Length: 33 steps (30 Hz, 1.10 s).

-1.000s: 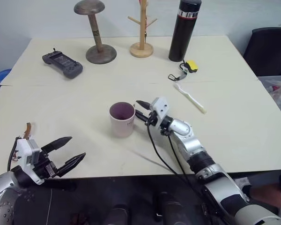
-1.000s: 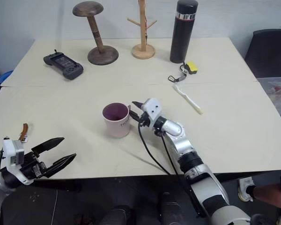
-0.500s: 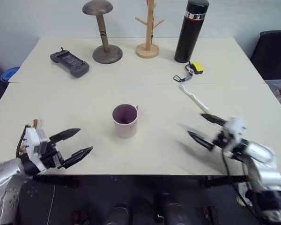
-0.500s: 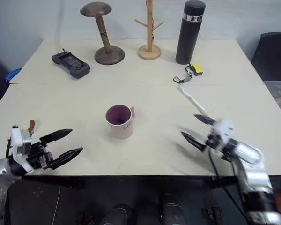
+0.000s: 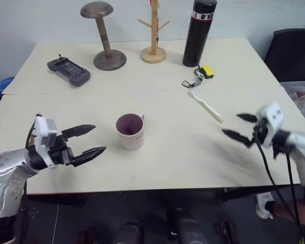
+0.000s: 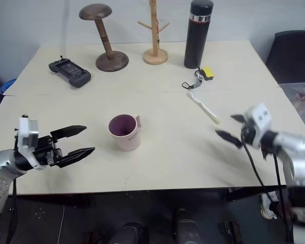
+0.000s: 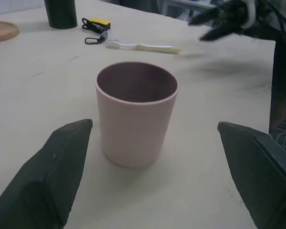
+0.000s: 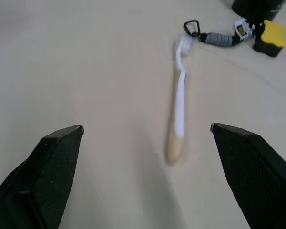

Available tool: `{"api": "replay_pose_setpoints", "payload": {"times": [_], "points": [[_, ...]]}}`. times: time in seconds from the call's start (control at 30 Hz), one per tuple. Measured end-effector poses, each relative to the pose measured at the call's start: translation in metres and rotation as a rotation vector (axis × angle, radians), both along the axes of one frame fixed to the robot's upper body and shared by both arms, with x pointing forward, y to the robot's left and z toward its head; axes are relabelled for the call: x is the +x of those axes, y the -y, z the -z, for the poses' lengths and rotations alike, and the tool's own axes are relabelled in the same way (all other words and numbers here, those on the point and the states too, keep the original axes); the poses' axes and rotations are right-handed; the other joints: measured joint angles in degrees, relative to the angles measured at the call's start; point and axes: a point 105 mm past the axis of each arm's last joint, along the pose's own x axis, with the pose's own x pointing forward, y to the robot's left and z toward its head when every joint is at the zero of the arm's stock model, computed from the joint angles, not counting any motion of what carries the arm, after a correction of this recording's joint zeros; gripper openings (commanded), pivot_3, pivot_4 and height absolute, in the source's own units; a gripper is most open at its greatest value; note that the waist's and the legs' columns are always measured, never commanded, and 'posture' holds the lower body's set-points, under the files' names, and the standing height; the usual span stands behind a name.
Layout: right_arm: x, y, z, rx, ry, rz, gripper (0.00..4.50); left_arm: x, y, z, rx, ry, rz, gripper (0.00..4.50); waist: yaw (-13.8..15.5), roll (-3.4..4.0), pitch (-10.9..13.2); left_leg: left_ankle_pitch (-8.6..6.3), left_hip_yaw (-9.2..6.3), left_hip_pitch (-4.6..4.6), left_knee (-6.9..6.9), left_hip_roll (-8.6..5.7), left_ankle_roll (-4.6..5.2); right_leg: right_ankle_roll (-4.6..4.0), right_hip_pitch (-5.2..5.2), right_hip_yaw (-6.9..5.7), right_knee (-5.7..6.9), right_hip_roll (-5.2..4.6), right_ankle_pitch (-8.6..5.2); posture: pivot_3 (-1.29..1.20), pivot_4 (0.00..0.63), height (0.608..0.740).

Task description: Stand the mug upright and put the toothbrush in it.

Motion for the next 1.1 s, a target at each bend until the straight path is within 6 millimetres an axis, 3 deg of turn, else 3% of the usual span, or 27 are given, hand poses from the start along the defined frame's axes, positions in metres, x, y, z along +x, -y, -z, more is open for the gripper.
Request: {"api": "replay_pose_setpoints", "payload": {"times": [0.1,0.23,0.27,0.33,0.7,0.83,0.93,1.1], "points": [[0.037,-0.014,-0.004,-0.020,-0.102,0.074,4.46,0.000,0.002,0.002,0.005,0.005,0.009,4.50,0.2,-0.02,0.0,0.00,-0.03,-0.13,0.01,-0.03,0.01,0.00,-0.03,-0.06,-0.08,-0.06,0.00,0.00,0.150,0.740],[0.060,-0.021,0.020,-0.088,-0.260,0.137,4.46,-0.003,0.004,0.007,0.000,-0.007,0.011,4.50,0.4,-0.03,0.0,0.00,-0.14,-0.38,0.09,-0.08,0.05,0.08,-0.06,-0.21,-0.11,-0.12,0.05,0.00,0.150,0.740],[0.063,-0.019,0.028,-0.099,-0.300,0.155,4.29,-0.004,0.005,0.008,-0.001,-0.007,0.009,4.50,0.3,-0.03,0.0,0.00,-0.14,-0.42,0.11,-0.09,0.06,0.09,-0.08,-0.22,-0.12,-0.13,0.06,0.00,0.150,0.740],[0.065,-0.016,0.037,-0.111,-0.343,0.170,3.84,-0.008,0.006,0.009,0.001,-0.004,0.006,4.50,0.1,-0.03,0.0,-0.01,-0.16,-0.49,0.11,-0.09,0.07,0.10,-0.12,-0.25,-0.14,-0.14,0.06,0.00,0.150,0.740],[0.068,-0.013,0.040,-0.093,-0.369,0.159,0.19,-0.015,0.005,0.013,0.013,-0.009,-0.011,4.50,0.0,-0.03,0.0,0.01,-0.14,-0.45,0.37,-0.09,0.04,0.10,-0.15,-0.22,0.07,-0.15,0.06,0.00,0.150,0.740],[0.066,-0.015,0.038,-0.022,-0.351,0.117,0.17,-0.015,0.005,0.012,0.013,-0.002,-0.006,4.50,-0.2,-0.03,0.0,0.00,-0.14,-0.49,0.31,-0.08,0.04,0.10,-0.18,-0.23,0.13,-0.14,0.06,0.00,0.150,0.740],[0.063,-0.031,0.025,0.118,-0.255,-0.027,0.17,-0.015,0.001,0.013,-0.009,0.006,-0.025,4.50,-0.3,-0.03,0.0,0.00,-0.14,-0.52,0.29,-0.08,0.04,0.10,-0.20,-0.24,0.11,-0.14,0.06,0.00,0.150,0.740],[0.030,-0.104,-0.042,0.488,0.102,-0.496,0.17,-0.014,-0.008,0.018,-0.070,-0.008,-0.085,4.50,-1.5,-0.01,0.0,0.01,-0.18,-0.52,0.31,-0.01,0.01,0.12,-0.22,-0.29,0.18,-0.08,0.07,0.00,0.150,0.740]]}}
